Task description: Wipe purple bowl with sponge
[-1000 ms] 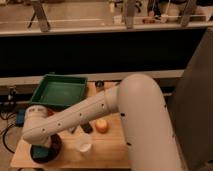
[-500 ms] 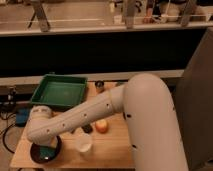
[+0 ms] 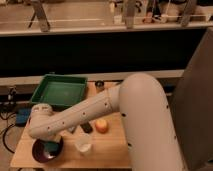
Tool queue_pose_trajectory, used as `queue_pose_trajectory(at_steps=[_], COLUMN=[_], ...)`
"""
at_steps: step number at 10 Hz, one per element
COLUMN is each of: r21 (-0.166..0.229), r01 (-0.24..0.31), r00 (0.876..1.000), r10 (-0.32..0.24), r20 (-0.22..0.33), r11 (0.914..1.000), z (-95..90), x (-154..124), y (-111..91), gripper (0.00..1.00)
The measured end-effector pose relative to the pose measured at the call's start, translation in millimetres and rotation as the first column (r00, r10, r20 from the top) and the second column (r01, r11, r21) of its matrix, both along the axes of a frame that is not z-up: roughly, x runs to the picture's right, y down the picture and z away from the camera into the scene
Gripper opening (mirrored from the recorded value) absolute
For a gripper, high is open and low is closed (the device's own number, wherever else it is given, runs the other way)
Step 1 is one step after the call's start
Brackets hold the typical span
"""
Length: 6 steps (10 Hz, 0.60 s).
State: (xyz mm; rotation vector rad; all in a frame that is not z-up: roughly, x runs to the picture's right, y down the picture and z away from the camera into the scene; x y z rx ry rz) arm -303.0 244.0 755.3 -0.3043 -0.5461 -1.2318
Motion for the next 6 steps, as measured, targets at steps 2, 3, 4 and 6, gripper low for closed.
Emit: queue_pose_trajectory(at_steps=[2, 3, 4, 6], r21=[0.018, 0.023, 0.016, -0.001], r01=[-0.004, -0.006, -0.01, -0.006], r00=[1.0, 1.0, 0.998, 0.994], r10=[0.004, 0.005, 0.009, 0.006], r20=[0.011, 0.031, 0.064, 0.109], r11=[0.9998, 0.9997, 0.9998, 1.0], z=[1.6, -1.3, -7.4, -18.5], x=[-11.2, -19.7, -26.9, -31.6], y=[-7.1, -11.3, -12.4, -11.8], gripper=[0.0, 0.0, 0.0, 0.0])
